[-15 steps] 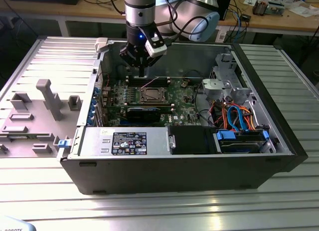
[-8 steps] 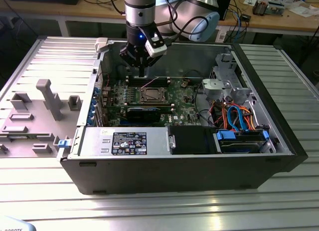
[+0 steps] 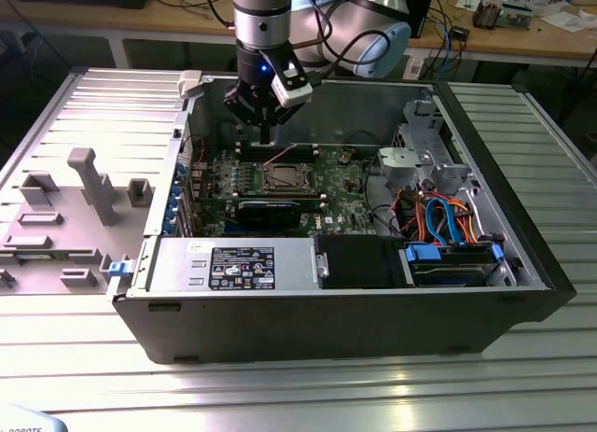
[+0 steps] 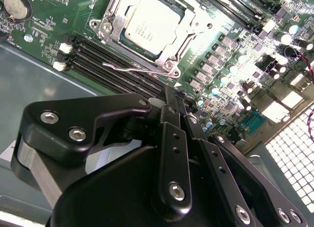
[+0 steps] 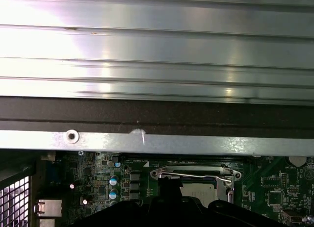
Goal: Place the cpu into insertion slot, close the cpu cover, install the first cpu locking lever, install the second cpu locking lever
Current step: 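Install the first cpu locking lever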
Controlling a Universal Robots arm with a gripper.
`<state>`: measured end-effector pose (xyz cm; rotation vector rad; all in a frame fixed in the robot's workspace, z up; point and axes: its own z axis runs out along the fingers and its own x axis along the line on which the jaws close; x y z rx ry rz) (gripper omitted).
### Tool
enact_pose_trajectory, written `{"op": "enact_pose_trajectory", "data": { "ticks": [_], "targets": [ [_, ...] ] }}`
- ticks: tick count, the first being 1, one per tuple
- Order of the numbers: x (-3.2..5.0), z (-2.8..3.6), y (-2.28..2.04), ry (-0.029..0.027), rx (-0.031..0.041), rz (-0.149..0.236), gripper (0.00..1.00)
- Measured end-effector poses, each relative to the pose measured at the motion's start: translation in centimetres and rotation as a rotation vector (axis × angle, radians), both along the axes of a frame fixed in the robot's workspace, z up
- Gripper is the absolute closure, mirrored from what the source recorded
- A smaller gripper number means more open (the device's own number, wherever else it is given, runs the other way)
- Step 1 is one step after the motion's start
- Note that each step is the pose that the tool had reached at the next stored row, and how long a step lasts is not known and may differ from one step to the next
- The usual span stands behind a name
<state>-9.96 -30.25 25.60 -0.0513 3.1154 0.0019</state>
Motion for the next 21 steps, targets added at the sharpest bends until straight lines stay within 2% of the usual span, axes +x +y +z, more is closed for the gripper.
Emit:
{"op": "enact_pose_trajectory", "data": {
  "ticks": [1, 2, 3, 8, 12, 13, 14, 17, 19, 21],
  "targets": [
    [0.01, -0.02, -0.01, -0.0001, 0.0010, 0.000, 0.89],
    [0.01, -0.06, -0.04, -0.0002, 0.0093, 0.000, 0.89],
    [0.00, -0.12, -0.04, -0.0002, 0.0125, -0.002, 0.89],
    [0.44, -0.45, -0.05, -0.0001, 0.0124, -0.003, 0.89],
    [1.44, -0.85, -0.05, 0.0001, 0.0135, -0.003, 0.89],
    [1.55, -0.99, -0.05, 0.0002, 0.0262, -0.003, 0.89],
    [1.61, -1.15, -0.04, 0.0000, 0.0323, -0.003, 0.89],
    [1.77, -1.61, -0.04, 0.0002, 0.0325, -0.002, 0.89],
    [2.10, -2.20, -0.01, 0.0003, 0.0295, 0.010, 0.89],
    [2.15, -2.32, -0.02, 0.0004, 0.0292, 0.011, 0.89]
  ]
}}
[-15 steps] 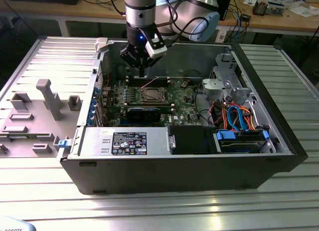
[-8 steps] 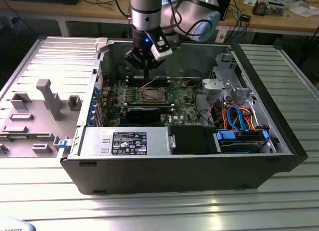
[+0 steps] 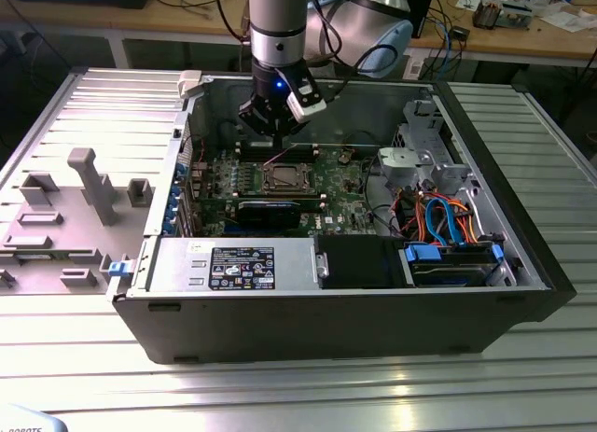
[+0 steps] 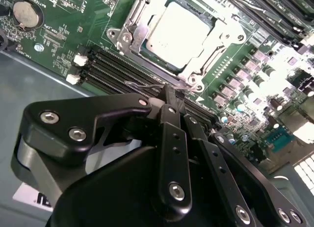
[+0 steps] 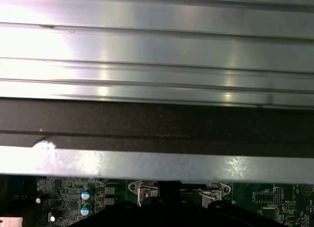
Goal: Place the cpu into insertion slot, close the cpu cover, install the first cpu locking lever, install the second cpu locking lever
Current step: 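Install the first cpu locking lever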
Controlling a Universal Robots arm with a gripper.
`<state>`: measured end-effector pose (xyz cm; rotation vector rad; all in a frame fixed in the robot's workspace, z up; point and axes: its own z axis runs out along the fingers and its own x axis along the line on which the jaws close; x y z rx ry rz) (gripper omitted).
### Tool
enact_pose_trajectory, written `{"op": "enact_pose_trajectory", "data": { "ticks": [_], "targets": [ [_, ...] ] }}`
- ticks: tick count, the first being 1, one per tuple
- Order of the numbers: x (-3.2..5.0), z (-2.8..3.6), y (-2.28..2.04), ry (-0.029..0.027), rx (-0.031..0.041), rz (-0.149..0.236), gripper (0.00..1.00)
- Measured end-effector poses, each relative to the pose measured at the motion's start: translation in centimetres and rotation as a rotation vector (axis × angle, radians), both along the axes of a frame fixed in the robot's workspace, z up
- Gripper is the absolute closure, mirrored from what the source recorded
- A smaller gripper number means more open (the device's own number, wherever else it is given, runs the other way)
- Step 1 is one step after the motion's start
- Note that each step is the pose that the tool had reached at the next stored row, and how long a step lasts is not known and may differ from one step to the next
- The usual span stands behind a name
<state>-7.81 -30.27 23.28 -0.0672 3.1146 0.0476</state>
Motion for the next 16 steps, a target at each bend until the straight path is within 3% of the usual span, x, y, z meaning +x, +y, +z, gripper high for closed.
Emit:
{"op": "enact_pose_trajectory", "data": {
  "ticks": [10, 16],
  "targets": [
    [1.35, -0.42, 0.25, 0.0003, 0.0001, 0.000, 0.89],
    [1.73, -0.66, 0.27, 0.0003, 0.0000, 0.000, 0.89]
  ]
}}
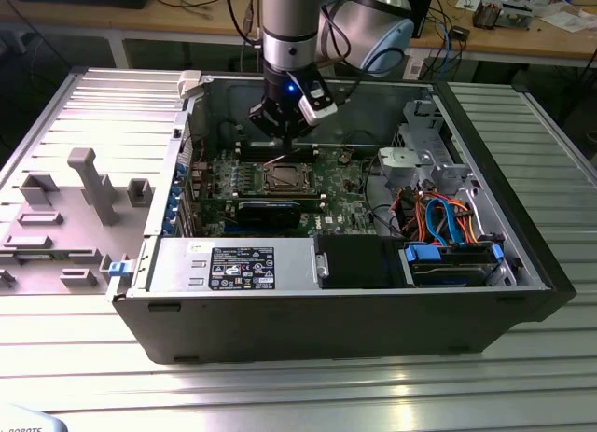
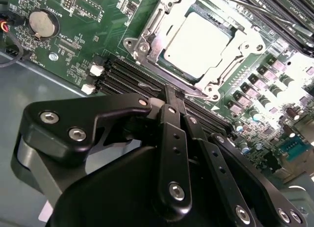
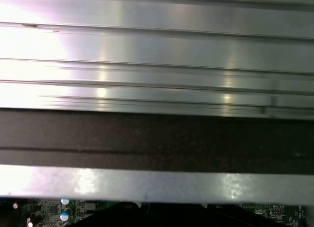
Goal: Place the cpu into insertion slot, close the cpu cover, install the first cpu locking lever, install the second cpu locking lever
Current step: 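Install the first cpu locking lever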
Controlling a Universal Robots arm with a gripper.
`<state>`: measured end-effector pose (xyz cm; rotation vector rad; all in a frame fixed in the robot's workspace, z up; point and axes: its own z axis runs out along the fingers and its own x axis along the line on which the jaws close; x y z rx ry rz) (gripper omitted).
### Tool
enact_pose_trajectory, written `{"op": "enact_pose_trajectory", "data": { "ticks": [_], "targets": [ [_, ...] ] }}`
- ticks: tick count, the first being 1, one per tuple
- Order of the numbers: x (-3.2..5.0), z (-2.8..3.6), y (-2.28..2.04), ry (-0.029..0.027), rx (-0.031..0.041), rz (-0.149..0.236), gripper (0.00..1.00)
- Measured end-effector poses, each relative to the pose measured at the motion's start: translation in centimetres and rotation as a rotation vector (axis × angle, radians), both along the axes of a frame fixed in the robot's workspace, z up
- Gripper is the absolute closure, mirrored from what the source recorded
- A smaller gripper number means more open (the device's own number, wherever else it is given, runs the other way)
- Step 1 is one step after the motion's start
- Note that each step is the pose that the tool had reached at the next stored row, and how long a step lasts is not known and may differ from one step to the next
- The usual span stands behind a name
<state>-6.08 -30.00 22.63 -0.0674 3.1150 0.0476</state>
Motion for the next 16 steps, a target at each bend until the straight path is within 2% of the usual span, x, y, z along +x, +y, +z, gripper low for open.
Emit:
{"op": "enact_pose_trajectory", "data": {
  "ticks": [16],
  "targets": [
    [0.68, -0.76, 0.12, 0.0000, 0.0000, -0.001, 0.89]
  ]
}}
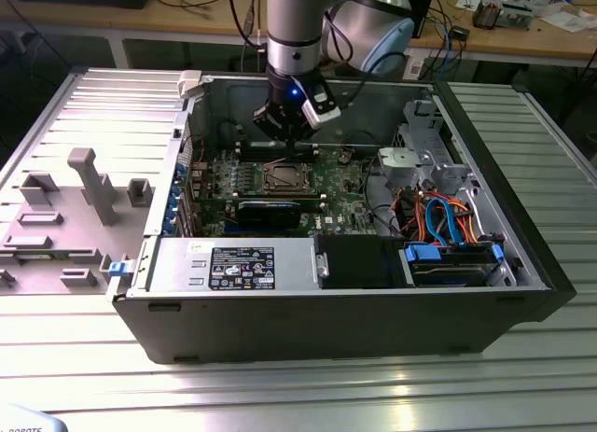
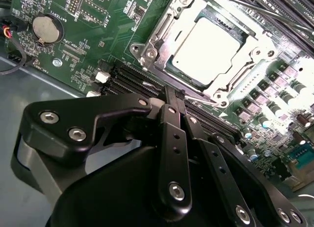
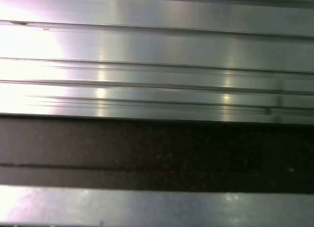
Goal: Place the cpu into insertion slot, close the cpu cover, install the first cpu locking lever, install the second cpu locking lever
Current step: 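Install the first cpu locking lever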
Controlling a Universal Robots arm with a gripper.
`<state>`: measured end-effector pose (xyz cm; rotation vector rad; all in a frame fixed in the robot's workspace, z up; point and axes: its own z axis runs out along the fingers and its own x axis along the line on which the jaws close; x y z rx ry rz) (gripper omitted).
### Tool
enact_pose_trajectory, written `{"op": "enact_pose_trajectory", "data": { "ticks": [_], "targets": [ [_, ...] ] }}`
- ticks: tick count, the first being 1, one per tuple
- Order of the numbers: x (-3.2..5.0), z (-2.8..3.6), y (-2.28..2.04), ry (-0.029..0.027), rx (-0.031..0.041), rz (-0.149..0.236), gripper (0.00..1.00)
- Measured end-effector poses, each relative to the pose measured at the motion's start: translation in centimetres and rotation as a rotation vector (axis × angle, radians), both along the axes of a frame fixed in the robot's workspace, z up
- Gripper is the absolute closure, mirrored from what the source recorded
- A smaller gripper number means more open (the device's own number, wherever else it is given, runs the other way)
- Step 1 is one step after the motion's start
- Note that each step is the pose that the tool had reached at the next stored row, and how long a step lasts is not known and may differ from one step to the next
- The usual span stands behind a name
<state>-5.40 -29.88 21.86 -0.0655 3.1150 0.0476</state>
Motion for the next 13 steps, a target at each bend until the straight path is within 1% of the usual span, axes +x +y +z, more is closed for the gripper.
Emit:
{"op": "enact_pose_trajectory", "data": {
  "ticks": [6, 13],
  "targets": [
    [0.40, -0.31, 0.02, 0.0000, 0.0000, -0.001, 0.89],
    [0.67, -0.72, 0.03, 0.0000, 0.0000, -0.002, 0.89]
  ]
}}
